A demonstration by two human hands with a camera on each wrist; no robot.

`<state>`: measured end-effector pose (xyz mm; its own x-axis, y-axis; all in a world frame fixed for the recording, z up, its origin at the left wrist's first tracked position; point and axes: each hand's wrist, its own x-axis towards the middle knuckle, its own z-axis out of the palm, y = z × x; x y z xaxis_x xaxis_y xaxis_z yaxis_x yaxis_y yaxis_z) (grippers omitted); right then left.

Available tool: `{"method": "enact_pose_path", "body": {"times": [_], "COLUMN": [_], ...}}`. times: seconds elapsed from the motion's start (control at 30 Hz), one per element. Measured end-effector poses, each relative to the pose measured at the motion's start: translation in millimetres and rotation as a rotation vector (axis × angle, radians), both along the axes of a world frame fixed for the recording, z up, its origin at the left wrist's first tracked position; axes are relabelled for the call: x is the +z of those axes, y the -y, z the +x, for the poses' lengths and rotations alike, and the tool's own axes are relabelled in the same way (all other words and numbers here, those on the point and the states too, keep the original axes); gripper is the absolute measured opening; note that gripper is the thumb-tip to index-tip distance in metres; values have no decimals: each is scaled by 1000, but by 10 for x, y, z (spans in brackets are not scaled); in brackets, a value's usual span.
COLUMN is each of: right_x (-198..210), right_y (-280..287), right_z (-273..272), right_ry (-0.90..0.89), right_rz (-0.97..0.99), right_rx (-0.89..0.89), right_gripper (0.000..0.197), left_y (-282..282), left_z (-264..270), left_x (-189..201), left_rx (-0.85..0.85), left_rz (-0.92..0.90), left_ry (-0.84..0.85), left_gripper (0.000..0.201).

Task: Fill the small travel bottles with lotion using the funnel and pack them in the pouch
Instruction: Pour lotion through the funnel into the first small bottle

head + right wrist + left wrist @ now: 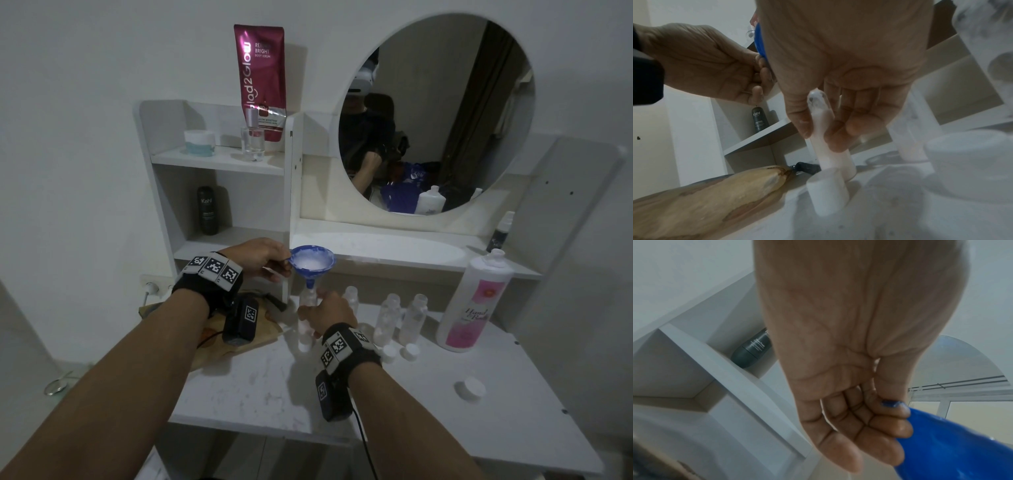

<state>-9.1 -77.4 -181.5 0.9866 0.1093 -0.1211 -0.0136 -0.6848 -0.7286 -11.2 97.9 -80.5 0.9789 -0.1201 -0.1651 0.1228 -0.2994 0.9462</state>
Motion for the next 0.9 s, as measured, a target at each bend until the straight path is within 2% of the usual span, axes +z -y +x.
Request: {"method": "enact_pose_path", "body": {"times": [0.9], "right_x": [31], "right_y": [37], "right_z": [-23], "right_ry": [-5], "right_rz": [-11], "right_rx": [13], "right_gripper": [46], "left_y": [23], "left_z": [-27], "left_x": [-4], "left_rx": [4], "left_rz": [8], "left_ry": [2], "left_gripper": [28]}}
